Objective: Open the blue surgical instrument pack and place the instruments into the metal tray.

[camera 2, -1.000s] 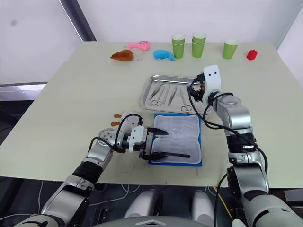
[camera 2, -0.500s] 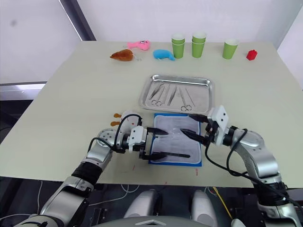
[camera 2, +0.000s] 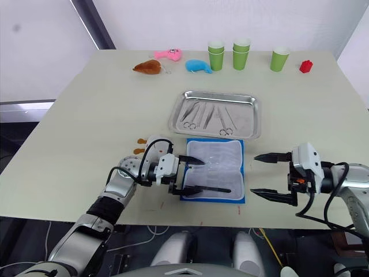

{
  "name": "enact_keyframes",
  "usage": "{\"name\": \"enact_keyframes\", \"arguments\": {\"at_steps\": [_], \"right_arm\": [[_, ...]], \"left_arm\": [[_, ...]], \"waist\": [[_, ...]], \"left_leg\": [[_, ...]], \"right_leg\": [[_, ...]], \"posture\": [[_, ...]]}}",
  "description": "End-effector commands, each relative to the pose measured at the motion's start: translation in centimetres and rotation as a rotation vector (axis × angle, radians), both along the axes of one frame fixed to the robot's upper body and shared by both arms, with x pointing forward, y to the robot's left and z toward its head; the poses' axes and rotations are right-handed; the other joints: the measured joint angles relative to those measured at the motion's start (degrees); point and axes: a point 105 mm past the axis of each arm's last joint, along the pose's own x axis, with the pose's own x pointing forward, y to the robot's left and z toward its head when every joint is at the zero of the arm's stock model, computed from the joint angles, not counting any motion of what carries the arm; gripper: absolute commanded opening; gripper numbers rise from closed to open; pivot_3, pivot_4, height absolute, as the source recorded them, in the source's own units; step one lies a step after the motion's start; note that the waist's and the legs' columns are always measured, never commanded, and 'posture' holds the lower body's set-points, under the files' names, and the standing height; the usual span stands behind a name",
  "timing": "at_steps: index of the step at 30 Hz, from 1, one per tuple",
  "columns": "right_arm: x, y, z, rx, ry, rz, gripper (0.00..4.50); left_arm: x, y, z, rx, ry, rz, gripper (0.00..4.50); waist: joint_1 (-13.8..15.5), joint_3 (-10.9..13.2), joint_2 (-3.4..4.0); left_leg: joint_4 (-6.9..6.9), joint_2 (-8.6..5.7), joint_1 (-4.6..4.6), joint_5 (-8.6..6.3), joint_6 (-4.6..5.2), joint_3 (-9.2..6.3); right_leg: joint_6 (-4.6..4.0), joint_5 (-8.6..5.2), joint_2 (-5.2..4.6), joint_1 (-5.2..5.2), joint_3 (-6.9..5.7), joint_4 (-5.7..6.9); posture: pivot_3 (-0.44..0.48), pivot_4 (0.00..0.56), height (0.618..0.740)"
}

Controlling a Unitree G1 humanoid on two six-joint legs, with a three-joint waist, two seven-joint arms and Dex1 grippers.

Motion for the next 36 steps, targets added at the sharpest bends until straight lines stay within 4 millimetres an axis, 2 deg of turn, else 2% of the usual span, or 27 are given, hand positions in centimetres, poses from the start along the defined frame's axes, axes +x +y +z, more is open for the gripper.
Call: {"name": "enact_keyframes", "arguments": {"at_steps": [1, 4, 13, 18, 22, 29, 36], "right_arm": [[-0.7, -1.7, 2.3, -0.019, -0.070, 0.029, 4.46], [-0.7, -2.1, 2.6, -0.023, -0.075, 0.027, 4.46], [-0.3, -1.4, 3.1, 0.004, -0.112, 0.037, 4.46], [0.7, -0.2, 2.9, 0.005, -0.163, 0.034, 4.46], [1.3, 1.0, 1.8, -0.023, -0.163, 0.003, 4.46], [3.2, 4.8, -1.2, -0.043, -0.170, -0.073, 4.46], [3.6, 8.0, -4.3, -0.087, -0.156, -0.060, 4.46]], "left_arm": [[-2.8, 2.3, -5.9, 0.225, 0.195, -0.038, 4.50], [-2.6, 2.4, -5.6, 0.225, 0.193, -0.051, 4.50], [-3.1, 3.5, -5.5, 0.260, 0.191, -0.110, 4.50], [-2.9, 3.5, -5.3, 0.254, 0.188, -0.114, 4.50], [-2.9, 3.3, -5.0, 0.242, 0.188, -0.119, 4.50], [-2.8, 3.2, -4.8, 0.239, 0.184, -0.128, 4.50], [-2.6, 3.1, -4.7, 0.234, 0.176, -0.118, 4.50]], "waist": [[-0.13, -0.03, -0.11], [-0.21, -0.02, -0.12], [-0.91, -0.02, -0.11], [-1.02, -0.02, -0.10], [-0.97, -0.03, -0.09], [-1.12, -0.05, -0.04], [-1.09, -0.09, 0.03]], "left_leg": [[-0.01, 0.00, 0.02, 0.00, 0.00, 0.00], [-0.04, 0.05, 0.03, -0.01, 0.00, -0.06], [-0.09, 0.05, 0.04, -0.01, -0.01, -0.04], [-0.18, 0.12, 0.10, -0.01, -0.01, -0.05], [-0.20, 0.33, 0.12, -0.01, -0.01, -0.05], [-0.23, 0.50, 0.16, 0.00, -0.01, -0.05], [-0.21, 0.52, 0.15, 0.00, -0.01, -0.05]], "right_leg": [[-0.05, 0.03, 0.01, 0.01, 0.00, -0.03], [-0.04, 0.02, 0.08, 0.02, -0.04, -0.04], [-0.08, 0.04, 0.10, 0.01, -0.02, -0.03], [-0.13, 0.07, 0.20, 0.01, 0.00, -0.03], [-0.11, 0.06, 0.40, 0.01, -0.02, -0.03], [-0.16, 0.08, 0.67, -0.06, 0.02, 0.07], [-0.19, 0.08, 0.72, -0.10, 0.04, 0.11]], "posture": [[0.000, 0.150, 0.739], [0.000, 0.150, 0.739], [0.000, 0.150, 0.739], [0.000, 0.150, 0.739], [0.000, 0.150, 0.739], [0.000, 0.150, 0.739], [0.000, 0.150, 0.739]]}}
